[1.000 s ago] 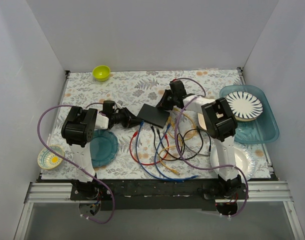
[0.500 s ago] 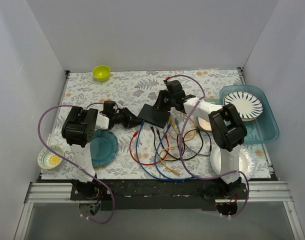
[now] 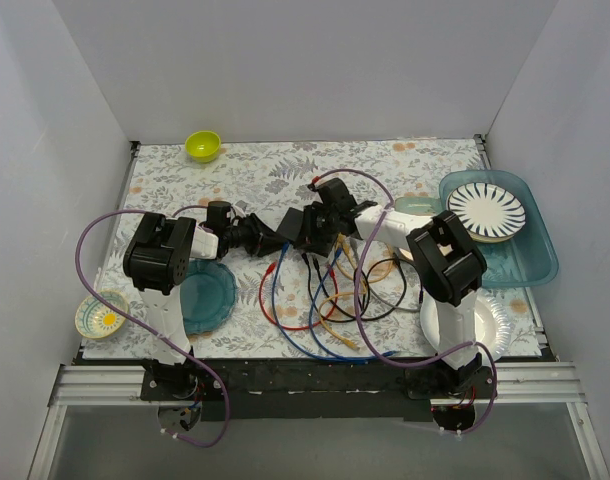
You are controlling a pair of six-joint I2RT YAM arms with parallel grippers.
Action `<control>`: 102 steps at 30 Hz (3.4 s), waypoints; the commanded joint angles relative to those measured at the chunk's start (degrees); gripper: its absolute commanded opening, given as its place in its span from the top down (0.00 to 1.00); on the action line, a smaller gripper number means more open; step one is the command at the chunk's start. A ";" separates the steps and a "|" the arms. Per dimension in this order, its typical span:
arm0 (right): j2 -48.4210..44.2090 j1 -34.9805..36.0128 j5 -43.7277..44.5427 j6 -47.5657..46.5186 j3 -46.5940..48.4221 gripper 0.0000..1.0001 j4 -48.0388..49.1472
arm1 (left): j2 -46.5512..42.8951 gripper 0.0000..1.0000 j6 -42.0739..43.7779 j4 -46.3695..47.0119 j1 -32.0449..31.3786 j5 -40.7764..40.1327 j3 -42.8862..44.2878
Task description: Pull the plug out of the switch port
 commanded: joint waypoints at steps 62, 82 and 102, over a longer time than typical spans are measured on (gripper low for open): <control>0.41 -1.94 4.68 -0.83 -1.21 0.85 -2.73 | -2.25 1.00 -4.56 -5.73 -4.86 -17.97 -2.14; 7.77 -1.41 5.64 6.28 4.06 0.85 -1.51 | -3.57 1.00 -1.39 -5.99 -4.86 -13.31 -3.11; 7.61 -3.26 6.45 8.23 3.98 0.85 -0.54 | -10.60 1.00 0.01 -6.52 -4.07 -11.29 -9.97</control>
